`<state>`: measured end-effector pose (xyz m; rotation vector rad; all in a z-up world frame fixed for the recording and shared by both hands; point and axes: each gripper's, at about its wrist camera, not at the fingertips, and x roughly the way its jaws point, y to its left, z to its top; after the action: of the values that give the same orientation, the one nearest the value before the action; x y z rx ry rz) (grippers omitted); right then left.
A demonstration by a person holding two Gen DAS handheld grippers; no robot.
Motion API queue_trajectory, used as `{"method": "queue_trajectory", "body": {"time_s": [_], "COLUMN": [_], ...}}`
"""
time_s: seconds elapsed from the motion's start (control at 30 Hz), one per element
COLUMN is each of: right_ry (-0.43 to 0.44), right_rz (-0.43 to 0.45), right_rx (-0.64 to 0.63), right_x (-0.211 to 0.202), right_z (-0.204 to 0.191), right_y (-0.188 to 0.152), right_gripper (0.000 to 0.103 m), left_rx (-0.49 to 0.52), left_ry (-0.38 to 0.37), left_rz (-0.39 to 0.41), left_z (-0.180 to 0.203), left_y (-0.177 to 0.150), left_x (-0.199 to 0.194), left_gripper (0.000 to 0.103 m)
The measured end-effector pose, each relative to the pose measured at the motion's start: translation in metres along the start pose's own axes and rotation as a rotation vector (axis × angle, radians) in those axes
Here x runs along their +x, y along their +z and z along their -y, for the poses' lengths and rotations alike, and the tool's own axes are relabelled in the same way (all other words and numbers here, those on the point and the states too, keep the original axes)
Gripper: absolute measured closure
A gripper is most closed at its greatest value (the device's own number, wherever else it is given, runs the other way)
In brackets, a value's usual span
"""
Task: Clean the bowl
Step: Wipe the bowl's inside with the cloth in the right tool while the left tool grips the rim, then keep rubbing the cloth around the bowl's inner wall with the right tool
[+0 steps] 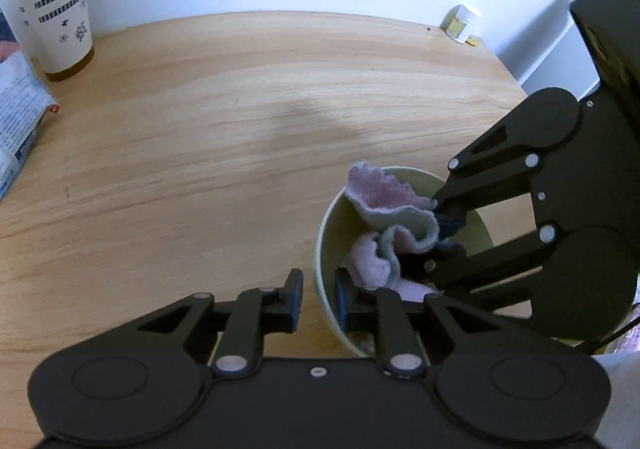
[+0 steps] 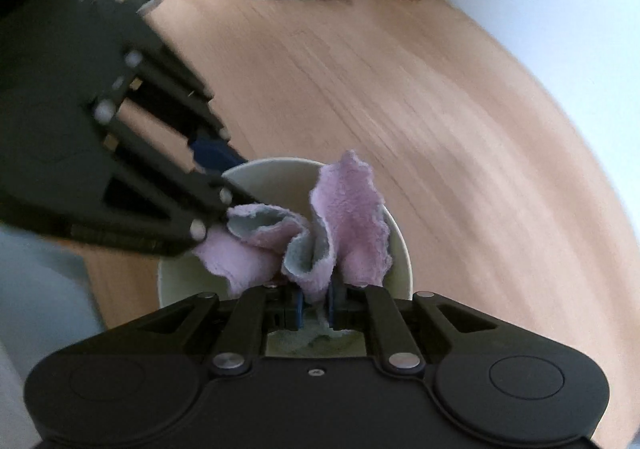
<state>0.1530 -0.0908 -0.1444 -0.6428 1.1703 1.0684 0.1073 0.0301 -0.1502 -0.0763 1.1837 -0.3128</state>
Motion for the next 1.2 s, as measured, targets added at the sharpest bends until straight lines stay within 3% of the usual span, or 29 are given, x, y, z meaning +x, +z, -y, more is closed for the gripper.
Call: {"method": "queue_trajectory", "body": {"time_s": [0.1,0.37,0.77,0.97,1.07,1.2], "right_ry": [0.038,0.079,0.108,0.102,0.093,0.072], "right_rz": [-0.015,-0.041,-0.188,-0.190,-0.173,-0.126], "right_rx": [0.045,0.062,-0.006,-0.038,-0.033,-0.031], "right_x": [-0.004,-0.060,-0.010,0.004,0.006,-0.001], "right_z": [0.012,0.025,0.016,0.013,0.013,0.015], "right_y": [0.005,0.002,-0.009,-0.005,-0.005,-0.007], "right_gripper": [0.091,0.090,0.092,0.095,0.095,0.093], "left_rx": [0.007,0.012,-0.009,-0.027,-0.035,-0.039], "left_ry": [0.027,0.057,0.049,0.038,0.023,0.019], "left_rz": [-0.014,-0.011,-0.032,-0.021,-0.020,-0.019], "left_z": [0.001,0.002,-0.003,-0.005,-0.006,-0.008], "left_y": [0.002,0.006,0.011,0.008,0.008,0.010], "left_x": [0.002,0.005,0.005,0.006,0.007,0.004], "left_gripper": [0.073,0.071,0.065,0.067,0.078,0.079]}}
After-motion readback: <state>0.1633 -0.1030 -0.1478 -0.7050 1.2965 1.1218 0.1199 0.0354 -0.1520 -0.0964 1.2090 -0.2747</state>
